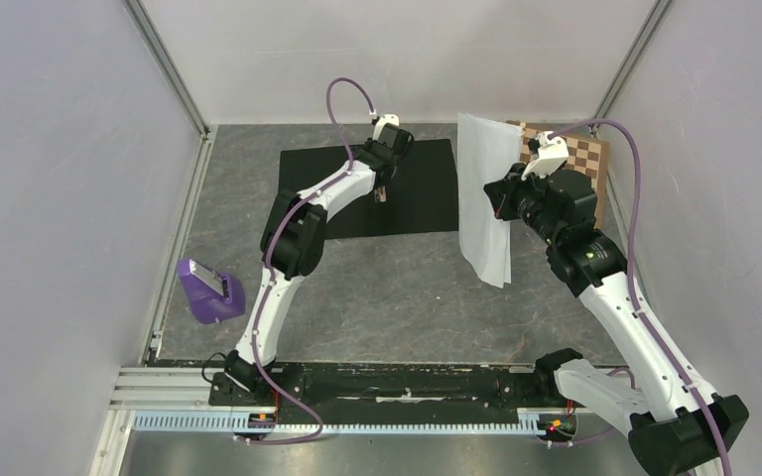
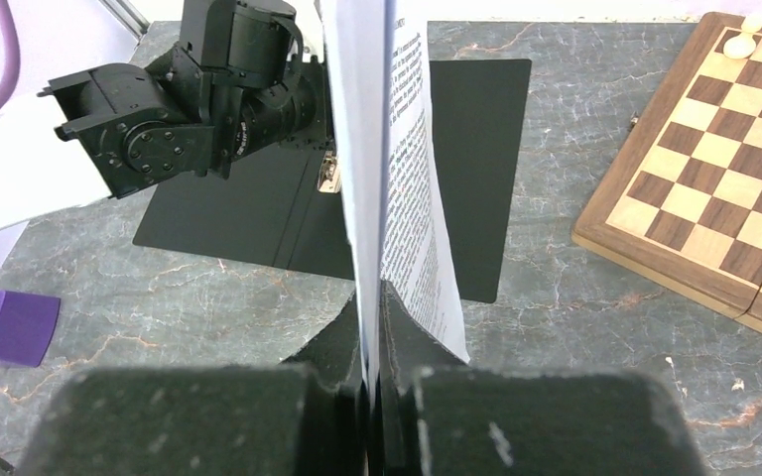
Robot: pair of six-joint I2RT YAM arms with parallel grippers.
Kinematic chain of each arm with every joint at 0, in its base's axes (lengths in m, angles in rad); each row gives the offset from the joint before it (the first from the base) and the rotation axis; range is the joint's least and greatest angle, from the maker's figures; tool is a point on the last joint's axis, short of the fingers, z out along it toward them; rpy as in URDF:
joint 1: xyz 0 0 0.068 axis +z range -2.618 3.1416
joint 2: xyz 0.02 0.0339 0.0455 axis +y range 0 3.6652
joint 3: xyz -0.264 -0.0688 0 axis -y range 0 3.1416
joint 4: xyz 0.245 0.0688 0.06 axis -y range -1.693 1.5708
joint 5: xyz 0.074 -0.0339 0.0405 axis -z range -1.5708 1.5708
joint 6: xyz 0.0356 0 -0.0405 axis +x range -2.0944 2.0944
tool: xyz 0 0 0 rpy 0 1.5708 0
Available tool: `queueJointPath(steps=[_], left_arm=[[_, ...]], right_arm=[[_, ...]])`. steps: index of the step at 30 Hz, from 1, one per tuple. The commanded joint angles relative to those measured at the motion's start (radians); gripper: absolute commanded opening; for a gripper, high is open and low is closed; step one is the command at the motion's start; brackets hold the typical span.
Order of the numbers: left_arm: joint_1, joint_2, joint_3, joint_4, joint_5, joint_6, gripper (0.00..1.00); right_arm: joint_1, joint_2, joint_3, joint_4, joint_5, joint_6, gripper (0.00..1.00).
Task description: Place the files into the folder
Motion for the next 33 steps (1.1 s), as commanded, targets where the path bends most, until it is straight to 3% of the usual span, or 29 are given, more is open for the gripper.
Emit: queueJointPath(steps=[1,10,13,18,25,33], left_arm=[[0.007,0.031,0.045,-0.027,-0.006,0.002,0.38],[0.01,0.054,0.067,-0.076,0.031,-0.029,0.36],[0.011,0.057,0.075,-0.097,0.043,-0.042,0.27],[0.012,0.028,0.055,-0.12,0.055,-0.047,0.03],[-0.003,-0.134,-0.114,-0.147,0.05,-0.141,0.02],[-0.092,-0.355,-0.376,-0.175,0.06,-0.285,0.02]], right_arm=[[0.004,-0.003,0.044,0.029,0.004,-0.017,0.0],[0.004,-0.009,0.035,0.035,0.001,-0.018,0.0],[0.004,-0.012,0.029,0.036,0.0,-0.02,0.0],[0.004,-0.017,0.023,0.033,-0.011,-0.02,0.0],[0.004,-0.025,0.011,0.03,-0.035,-0.009,0.0],[0.003,-0.064,0.011,0.007,-0.044,0.026,0.0]])
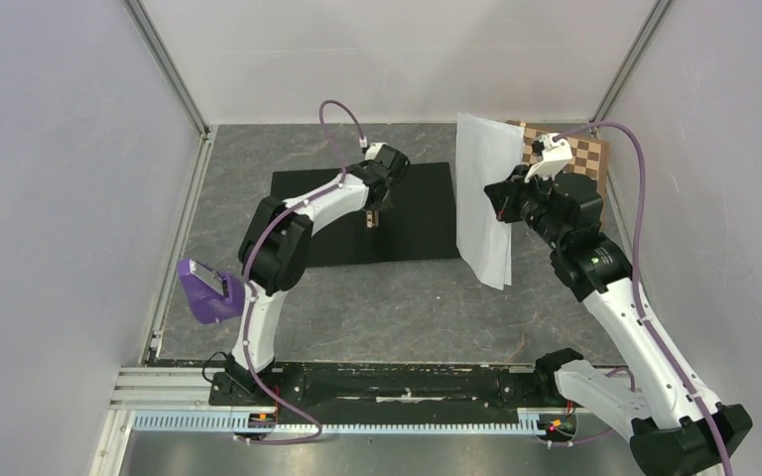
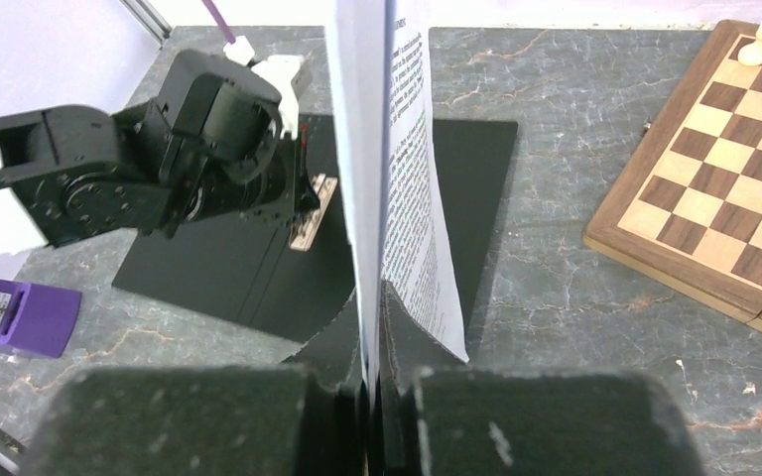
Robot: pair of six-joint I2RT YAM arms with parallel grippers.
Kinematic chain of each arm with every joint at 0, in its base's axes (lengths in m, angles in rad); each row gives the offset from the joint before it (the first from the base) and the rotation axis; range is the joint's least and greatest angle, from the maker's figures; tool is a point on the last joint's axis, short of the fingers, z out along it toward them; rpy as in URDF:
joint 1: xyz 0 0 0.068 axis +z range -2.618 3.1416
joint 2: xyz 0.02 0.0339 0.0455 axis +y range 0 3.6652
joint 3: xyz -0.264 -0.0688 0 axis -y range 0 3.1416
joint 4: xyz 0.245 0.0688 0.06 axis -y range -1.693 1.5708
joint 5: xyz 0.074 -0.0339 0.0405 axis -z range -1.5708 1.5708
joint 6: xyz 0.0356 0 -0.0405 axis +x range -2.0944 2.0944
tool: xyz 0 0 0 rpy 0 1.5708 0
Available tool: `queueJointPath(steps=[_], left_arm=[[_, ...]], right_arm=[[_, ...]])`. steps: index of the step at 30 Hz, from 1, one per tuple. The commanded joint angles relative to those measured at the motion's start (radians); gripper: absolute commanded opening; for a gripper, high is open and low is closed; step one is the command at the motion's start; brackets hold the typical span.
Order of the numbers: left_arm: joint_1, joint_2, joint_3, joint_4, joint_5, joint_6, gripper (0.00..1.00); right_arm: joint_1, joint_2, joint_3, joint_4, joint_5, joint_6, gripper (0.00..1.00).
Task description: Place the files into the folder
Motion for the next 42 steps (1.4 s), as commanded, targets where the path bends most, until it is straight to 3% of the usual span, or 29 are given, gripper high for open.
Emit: queueJointPath(steps=[1,13,19,24,33,42], left_arm=[[-0.075,-0.183,-0.124,-0.011,0.009,-0.153,0.02],[-0.287,-0.398,-0.414,-0.013,-0.032,-0.465,0.02],[-0.382,-0.445,-0.497,-0.005,-0.043,-0.526,0.02],[-0.4,-0.445,-0.548,0.027,-0.027,-0.52,0.02],[-0.4,-0.447,-0.555,0.097,0.016,-0.435,0.29],[-0.395,-0.512,-0.546,0.108,0.038,-0.37,0.43]], right_arm=[[0.004,-0.045,0.011,0.011,-0.013,0.026,0.0],[0.004,-0.093,-0.031,-0.023,-0.027,0.078,0.0],[0.007,-0.105,-0.059,-0.025,-0.073,0.123,0.0],[0.012,-0.11,-0.075,-0.026,-0.089,0.15,0.0],[0.016,-0.099,-0.083,-0.056,-0.06,0.148,0.0],[0.02,-0.068,-0.075,-0.071,-0.052,0.147,0.0]])
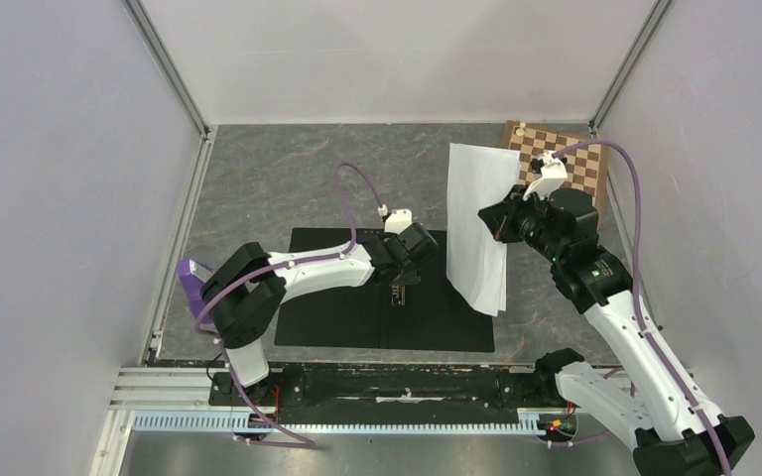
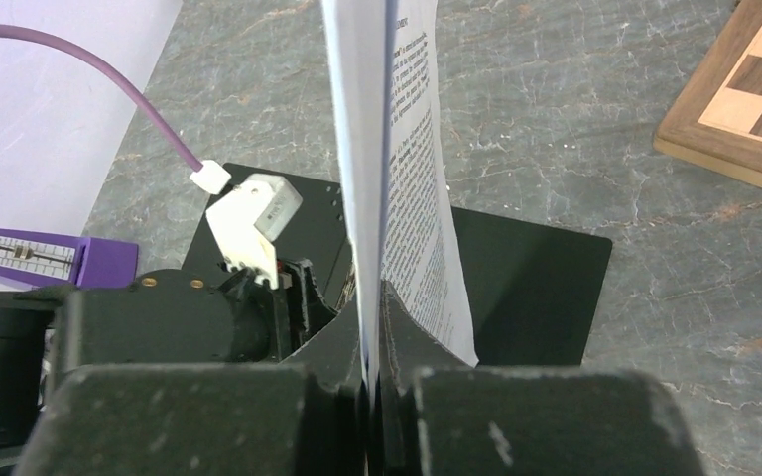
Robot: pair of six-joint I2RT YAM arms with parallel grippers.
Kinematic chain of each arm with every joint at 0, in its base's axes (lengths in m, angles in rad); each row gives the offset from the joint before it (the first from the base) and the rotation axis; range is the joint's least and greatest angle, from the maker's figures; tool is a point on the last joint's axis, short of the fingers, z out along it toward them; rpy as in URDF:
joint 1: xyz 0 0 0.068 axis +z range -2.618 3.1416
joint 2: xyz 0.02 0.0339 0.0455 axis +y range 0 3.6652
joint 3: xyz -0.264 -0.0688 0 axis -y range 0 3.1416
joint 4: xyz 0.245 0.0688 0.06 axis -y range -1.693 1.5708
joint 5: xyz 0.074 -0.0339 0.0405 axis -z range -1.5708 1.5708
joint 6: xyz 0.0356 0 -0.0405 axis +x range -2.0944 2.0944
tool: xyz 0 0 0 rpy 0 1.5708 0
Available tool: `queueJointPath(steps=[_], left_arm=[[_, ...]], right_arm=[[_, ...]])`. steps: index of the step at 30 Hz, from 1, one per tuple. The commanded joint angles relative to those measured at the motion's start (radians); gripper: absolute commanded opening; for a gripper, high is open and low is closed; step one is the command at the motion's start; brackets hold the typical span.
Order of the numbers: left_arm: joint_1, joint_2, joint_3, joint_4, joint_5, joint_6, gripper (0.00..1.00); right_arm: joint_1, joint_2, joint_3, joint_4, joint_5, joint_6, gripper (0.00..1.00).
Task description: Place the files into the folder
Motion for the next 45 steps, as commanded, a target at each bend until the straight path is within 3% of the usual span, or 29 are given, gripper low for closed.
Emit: queueJointPath(steps=[1,7,13,15,17,20,23,26,30,39,45], left_arm=[[0.008,-0.115,0.018,0.034,-0.009,0.07,0.45],[0.091,-0.26,-0.055,0.024,-0.014,0.097,0.5],[0.262,-0.409,-0.243,0.092,0.083,0.055,0.49],[0.285,-0.421,-0.278,0.096,0.093,0.048,0.48],[0.286,-0.421,-0.301,0.096,0.105,0.039,0.46],[0.287,-0.423,-0.356,0.125,0.135,0.005,0.42],[0.286,-0.422,-0.395,0.14,0.158,-0.014,0.33],[0.278,-0.418,-0.419,0.145,0.154,-0.014,0.2],[0.265,-0.402,-0.43,0.142,0.148,-0.006,0.03],[0.231,-0.337,-0.416,0.139,0.117,-0.004,0.02],[0.229,-0.296,-0.41,0.113,0.101,-0.002,0.02]], right_arm=[[0.009,0.022,0.012,0.009,0.01,0.008,0.0],[0.074,0.087,0.071,0.005,-0.039,0.058,0.0],[0.322,0.14,0.234,0.017,-0.078,0.184,0.0],[0.352,0.146,0.237,0.027,-0.115,0.224,0.0],[0.325,0.14,0.155,0.021,-0.128,0.239,0.0],[0.185,0.146,-0.119,0.027,-0.186,0.211,0.0],[0.123,0.184,-0.333,0.039,-0.017,0.116,0.0],[0.122,0.279,-0.435,0.077,0.104,0.062,0.0],[0.138,0.327,-0.448,0.091,0.224,0.031,0.0],[0.149,0.351,-0.379,0.122,0.32,0.001,0.0],[0.156,0.391,-0.308,0.169,0.293,-0.018,0.0]])
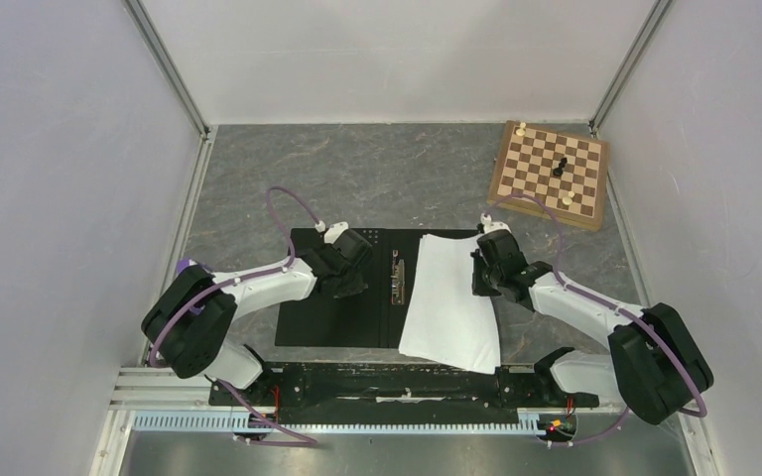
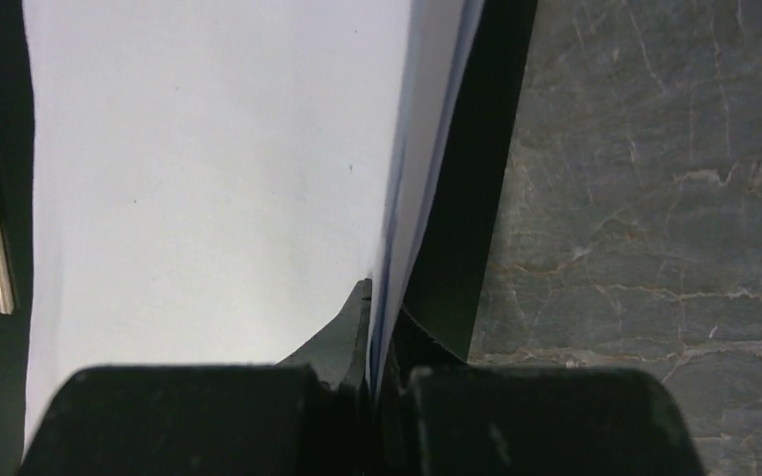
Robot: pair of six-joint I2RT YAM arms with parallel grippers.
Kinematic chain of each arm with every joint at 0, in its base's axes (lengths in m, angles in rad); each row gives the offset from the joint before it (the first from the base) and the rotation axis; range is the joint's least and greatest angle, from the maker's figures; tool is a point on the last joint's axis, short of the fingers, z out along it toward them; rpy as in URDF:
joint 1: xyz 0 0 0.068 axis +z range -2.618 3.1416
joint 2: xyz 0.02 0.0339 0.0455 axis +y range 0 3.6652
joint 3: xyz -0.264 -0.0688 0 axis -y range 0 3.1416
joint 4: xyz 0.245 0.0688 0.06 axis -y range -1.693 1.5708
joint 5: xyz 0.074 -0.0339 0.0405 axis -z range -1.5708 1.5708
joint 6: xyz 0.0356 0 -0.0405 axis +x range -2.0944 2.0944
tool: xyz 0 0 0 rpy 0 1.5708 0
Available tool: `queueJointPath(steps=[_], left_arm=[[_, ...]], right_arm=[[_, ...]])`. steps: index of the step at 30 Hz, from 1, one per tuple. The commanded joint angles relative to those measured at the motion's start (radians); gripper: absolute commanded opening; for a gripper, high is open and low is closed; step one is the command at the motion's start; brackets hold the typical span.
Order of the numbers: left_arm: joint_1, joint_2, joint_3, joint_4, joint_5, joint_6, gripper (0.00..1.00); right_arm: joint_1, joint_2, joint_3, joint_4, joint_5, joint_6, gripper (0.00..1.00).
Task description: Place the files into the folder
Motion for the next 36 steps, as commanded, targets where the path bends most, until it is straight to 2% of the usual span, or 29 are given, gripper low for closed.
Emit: queueJointPath(steps=[1,11,22,36], left_arm=[[-0.005,0.025,0.016,-0.006,-0.041,-0.026,0.02],[-0.005,0.053,0.005,-0.007,-0.038,-0.039,0.02],[-0.004,0.071,0.018,-0.013,-0.041,-0.029,0.02],[-0.004,0.06,0.018,-0.016,-0.04,-0.023,0.02]], right_arm=[[0.008,0.022,0.086,0.061,0.043,-0.029,0.0],[0.023,0.078,0.117,0.12,0.023,-0.033,0.0],[0.044,0.092,0.171,0.093,0.153,-0.08,0.0],[-0.1,0.203,0.238,0.089,0.193,0.056,0.0]])
